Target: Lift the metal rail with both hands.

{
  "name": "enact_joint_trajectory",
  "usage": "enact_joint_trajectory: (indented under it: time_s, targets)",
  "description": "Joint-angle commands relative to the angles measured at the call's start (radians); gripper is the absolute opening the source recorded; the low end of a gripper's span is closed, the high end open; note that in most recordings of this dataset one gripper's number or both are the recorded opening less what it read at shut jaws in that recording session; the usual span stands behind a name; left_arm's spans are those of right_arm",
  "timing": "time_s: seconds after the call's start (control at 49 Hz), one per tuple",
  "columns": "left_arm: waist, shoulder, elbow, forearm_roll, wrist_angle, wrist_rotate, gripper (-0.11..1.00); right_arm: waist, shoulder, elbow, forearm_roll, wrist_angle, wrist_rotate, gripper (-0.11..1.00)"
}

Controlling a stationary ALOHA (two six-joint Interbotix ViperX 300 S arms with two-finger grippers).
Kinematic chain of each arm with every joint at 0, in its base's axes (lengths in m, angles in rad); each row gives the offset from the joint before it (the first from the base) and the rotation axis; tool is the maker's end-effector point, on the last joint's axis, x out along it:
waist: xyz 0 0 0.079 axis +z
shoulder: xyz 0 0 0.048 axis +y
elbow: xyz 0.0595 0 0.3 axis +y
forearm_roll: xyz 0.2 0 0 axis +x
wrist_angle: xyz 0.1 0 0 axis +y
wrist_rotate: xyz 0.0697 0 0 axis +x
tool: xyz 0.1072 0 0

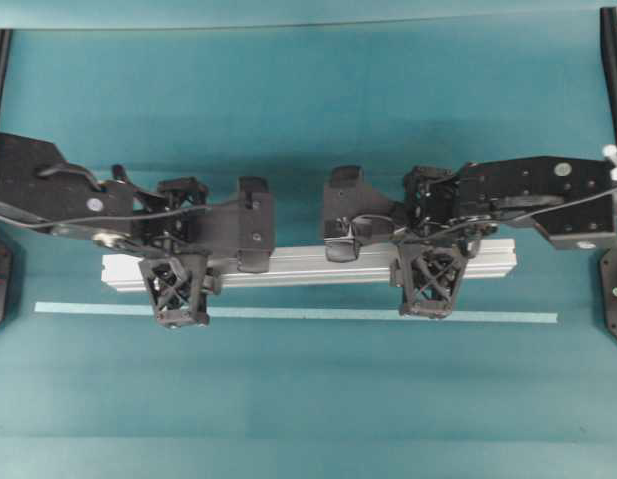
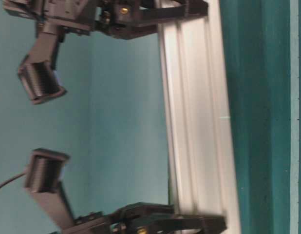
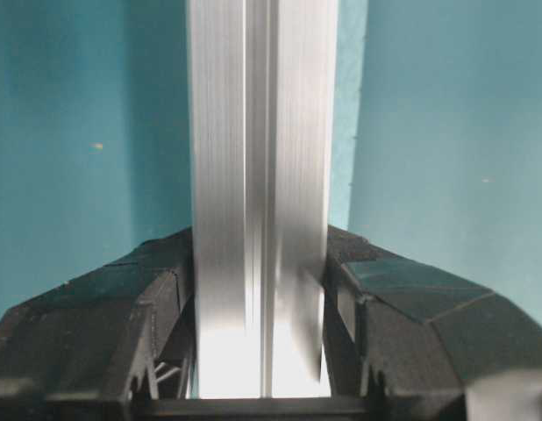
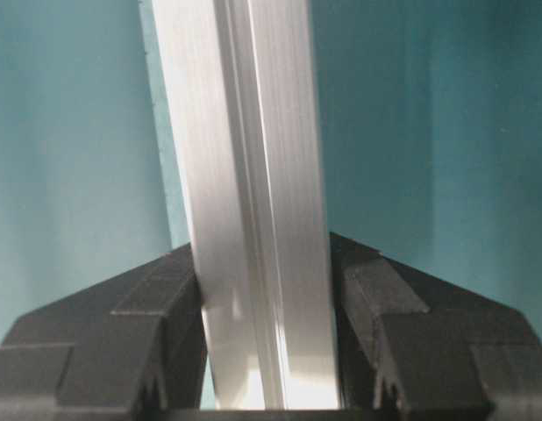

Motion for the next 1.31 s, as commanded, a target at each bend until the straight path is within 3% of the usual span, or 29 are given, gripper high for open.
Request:
enact_joint_trajectory:
  time_s: [0.0,0.571,1.285]
  targets:
    - [-0.005,0.006,0.0,0.0,-0.037,-0.003,0.36,0.005,0.012,0.0,0.003,-0.025,-0.008,0.39]
    - [-0.005,0.028,0.057,0.0,-0.115,-0.026,0.36,0.026,0.037,0.106,0.038,-0.19,0.005,0.39]
    - [-0.012,0.049,0.097,0.0,-0.17,-0.051,0.36,0.046,0.098,0.135,0.055,-0.242,0.003,0.39]
